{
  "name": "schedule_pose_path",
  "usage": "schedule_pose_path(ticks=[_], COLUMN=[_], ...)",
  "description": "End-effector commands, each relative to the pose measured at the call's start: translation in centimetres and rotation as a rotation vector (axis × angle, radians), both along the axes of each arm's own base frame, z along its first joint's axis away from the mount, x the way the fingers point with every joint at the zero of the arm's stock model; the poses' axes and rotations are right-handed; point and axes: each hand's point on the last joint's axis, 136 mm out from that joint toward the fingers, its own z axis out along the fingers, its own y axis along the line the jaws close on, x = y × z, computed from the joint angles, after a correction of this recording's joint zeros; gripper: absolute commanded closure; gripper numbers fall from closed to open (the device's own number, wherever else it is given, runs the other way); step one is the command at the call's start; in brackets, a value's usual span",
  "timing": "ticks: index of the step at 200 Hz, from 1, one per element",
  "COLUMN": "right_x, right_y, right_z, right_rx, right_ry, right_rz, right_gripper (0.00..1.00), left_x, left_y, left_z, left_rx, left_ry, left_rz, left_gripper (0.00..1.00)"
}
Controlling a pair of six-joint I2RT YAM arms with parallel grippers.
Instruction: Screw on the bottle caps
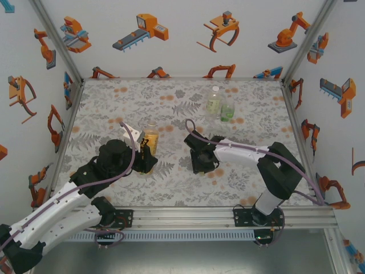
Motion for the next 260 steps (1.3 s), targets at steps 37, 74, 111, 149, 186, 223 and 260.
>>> schedule_pose_path(ticks=[37,74,111,149,186,223,260], right_x=[-1.0,-0.1,1.6,2.5,2.1,2.0,2.4], right_y=[0.0,1.6,2.0,-0.4,-4.5,-6.0,-4.5], right_z=[-1.6,-0.7,-0.3,-1.7,-2.7,-2.0,-1.7], right_rx=[0.015,0.13,0.28,0.396,0.366,0.285,0.264], right_ry=[0.035,0.012,-0.01,0.013,0.019,0.003,0.011], right_rz=[-0.024,-0.051,-0.096,-0.195,-0.299,-0.305,-0.254], right_gripper=[0.72,0.86,0.85,0.74,0.63,0.59,0.57], left_x=[0.2,0.1,0.0,0.0,-0.2,-0.3,-0.2], left_y=[-0.2,-0.1,0.0,0.3,0.5,0.9,0.9], left_z=[1.6,1.7,1.8,1.9,2.0,2.1,1.9], left_rx=[-0.051,-0.053,-0.053,-0.051,-0.05,-0.051,-0.049], left_ry=[-0.022,-0.022,-0.025,-0.028,-0.027,-0.027,-0.027], left_rz=[0.004,0.004,0.007,0.013,0.016,0.027,0.029], left_gripper=[0.94,0.94,0.94,0.94,0.94,0.94,0.94])
